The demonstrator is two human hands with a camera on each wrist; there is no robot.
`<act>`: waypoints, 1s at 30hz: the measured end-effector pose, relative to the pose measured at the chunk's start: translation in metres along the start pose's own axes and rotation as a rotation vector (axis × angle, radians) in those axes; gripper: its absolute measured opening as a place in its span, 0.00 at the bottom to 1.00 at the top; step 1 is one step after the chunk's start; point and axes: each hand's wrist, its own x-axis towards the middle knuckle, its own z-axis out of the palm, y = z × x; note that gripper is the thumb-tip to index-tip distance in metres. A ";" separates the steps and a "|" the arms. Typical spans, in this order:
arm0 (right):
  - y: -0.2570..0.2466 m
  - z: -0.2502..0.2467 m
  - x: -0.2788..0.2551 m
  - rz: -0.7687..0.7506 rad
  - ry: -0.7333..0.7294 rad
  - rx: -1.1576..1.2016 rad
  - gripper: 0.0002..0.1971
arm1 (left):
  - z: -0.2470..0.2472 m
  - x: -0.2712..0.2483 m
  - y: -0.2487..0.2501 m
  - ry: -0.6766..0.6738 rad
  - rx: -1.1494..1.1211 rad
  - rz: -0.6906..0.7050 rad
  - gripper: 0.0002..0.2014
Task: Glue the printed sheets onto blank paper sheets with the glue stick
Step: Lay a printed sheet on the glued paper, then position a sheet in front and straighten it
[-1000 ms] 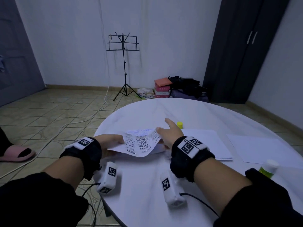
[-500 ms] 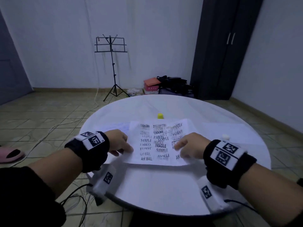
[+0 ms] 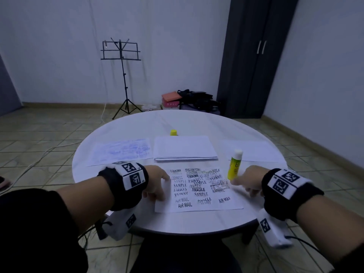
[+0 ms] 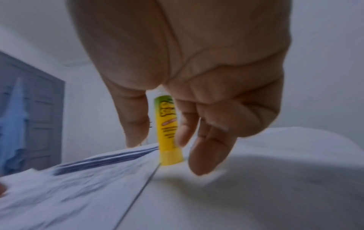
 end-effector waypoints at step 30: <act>-0.161 0.028 0.009 -0.514 0.225 0.171 0.14 | 0.002 0.003 -0.004 0.049 0.233 0.098 0.32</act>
